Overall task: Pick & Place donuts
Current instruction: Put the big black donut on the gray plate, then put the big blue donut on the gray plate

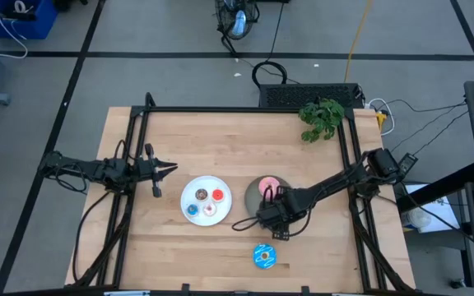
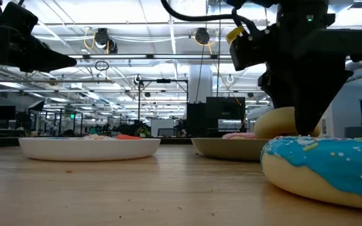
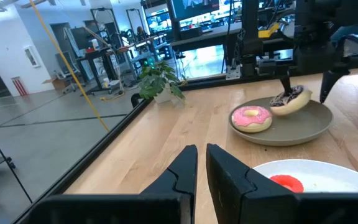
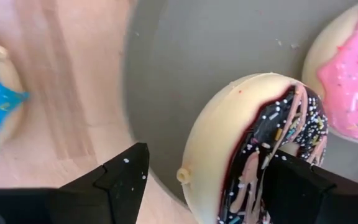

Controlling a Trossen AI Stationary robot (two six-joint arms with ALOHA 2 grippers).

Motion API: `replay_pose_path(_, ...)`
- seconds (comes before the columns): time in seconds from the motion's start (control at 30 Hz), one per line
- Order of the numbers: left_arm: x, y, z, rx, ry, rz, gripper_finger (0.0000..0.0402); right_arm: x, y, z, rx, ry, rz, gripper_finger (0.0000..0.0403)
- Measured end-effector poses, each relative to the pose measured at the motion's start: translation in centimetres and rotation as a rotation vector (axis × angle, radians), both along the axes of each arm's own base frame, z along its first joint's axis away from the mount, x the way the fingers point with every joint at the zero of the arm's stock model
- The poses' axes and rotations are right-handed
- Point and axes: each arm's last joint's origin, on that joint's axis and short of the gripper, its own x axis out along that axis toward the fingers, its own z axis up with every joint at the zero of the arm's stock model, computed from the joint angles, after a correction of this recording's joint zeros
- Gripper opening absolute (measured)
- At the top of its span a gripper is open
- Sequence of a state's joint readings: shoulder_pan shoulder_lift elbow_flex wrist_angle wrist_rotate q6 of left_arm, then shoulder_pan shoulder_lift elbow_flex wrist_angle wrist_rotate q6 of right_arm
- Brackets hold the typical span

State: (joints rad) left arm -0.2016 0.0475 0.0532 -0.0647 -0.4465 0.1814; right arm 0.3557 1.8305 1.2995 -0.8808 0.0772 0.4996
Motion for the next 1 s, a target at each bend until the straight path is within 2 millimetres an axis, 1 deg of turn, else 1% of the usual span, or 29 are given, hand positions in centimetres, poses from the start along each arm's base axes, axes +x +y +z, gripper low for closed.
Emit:
replay_pose_path(0.1, 0.0, 0.0, 0.0, 0.0, 0.0, 0.0, 0.0042, 0.1, 0.3, 0.0, 0.003, -0.02, -0.006, 0.0263)
replay_pose_path(0.23, 0.0, 0.0, 0.0, -0.001, 0.0, 0.0, 0.0042, -0.5, 0.0, 0.0, -0.021, 0.043, -0.022, 0.0263)
replay_pose_path(0.37, 0.0, 0.0, 0.0, -0.002, -0.001, 0.0, 0.0042, -1.1, -0.1, 0.1, -0.087, 0.081, -0.045, 0.0263)
replay_pose_path(0.57, 0.0, 0.0, 0.0, -0.003, -0.002, 0.0, 0.0042, -0.8, 1.0, -0.1, -0.057, 0.011, -0.037, 0.0263)
replay_pose_path(0.67, 0.0, 0.0, 0.0, -0.003, -0.002, 0.0, 0.0042, -1.3, 1.4, -0.1, -0.097, 0.025, -0.03, 0.0263)
replay_pose_path(0.83, 0.0, 0.0, 0.0, -0.003, -0.002, 0.0, 0.0042, -1.6, 2.0, 0.0, -0.147, 0.007, -0.007, 0.0263)
replay_pose_path(1.0, 0.0, 0.0, 0.0, -0.003, -0.002, 0.0, 0.0042, -1.8, 2.1, 0.2, -0.194, -0.013, 0.006, 0.0263)
